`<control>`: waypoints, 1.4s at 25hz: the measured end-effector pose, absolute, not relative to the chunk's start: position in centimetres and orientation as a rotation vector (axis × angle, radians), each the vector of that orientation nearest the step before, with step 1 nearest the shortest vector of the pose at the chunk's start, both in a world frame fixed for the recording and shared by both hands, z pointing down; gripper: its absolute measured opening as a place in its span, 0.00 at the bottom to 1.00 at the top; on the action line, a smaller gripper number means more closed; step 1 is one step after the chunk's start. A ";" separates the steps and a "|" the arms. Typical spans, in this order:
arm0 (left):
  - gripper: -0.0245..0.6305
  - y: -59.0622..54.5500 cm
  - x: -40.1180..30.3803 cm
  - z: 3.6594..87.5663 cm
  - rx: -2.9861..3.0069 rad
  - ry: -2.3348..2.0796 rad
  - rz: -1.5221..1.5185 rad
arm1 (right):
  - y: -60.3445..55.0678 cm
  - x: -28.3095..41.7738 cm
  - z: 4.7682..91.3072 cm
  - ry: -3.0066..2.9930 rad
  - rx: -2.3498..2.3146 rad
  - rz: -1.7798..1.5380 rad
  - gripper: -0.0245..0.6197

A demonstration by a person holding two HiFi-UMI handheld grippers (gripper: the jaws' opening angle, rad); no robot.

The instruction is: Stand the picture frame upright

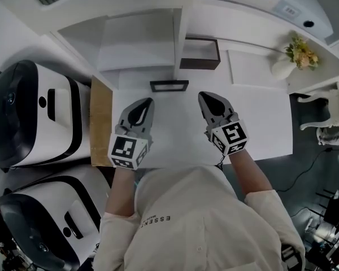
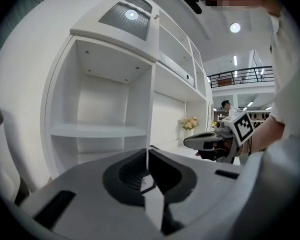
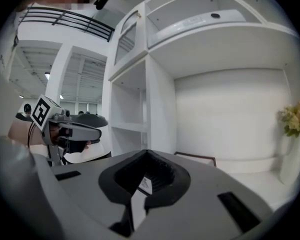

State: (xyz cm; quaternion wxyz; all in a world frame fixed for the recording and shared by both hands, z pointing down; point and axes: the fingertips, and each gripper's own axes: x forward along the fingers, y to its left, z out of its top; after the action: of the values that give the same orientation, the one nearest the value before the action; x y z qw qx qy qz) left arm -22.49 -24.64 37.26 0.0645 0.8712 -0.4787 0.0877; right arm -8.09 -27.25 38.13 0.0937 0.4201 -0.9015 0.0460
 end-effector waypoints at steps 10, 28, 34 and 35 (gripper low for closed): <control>0.04 -23.7 -23.5 37.0 2.583 -1.477 0.313 | -25.3 -7.7 35.4 -2.730 1.260 0.098 0.06; 0.04 -22.5 -23.4 36.3 2.587 -1.476 0.270 | -24.3 -8.6 35.1 -2.746 1.207 0.078 0.06; 0.04 -22.6 -23.8 36.1 2.581 -1.509 0.280 | -24.2 -8.6 35.1 -2.745 1.214 0.073 0.06; 0.04 -22.6 -23.7 35.9 2.584 -1.517 0.276 | -24.2 -8.6 35.1 -2.745 1.216 0.073 0.06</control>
State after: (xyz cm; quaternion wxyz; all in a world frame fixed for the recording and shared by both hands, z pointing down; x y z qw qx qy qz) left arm -23.74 -22.59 35.86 0.0663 0.8568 -0.5030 0.0916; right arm -8.63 -24.23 35.14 0.0690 0.4038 -0.9119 0.0244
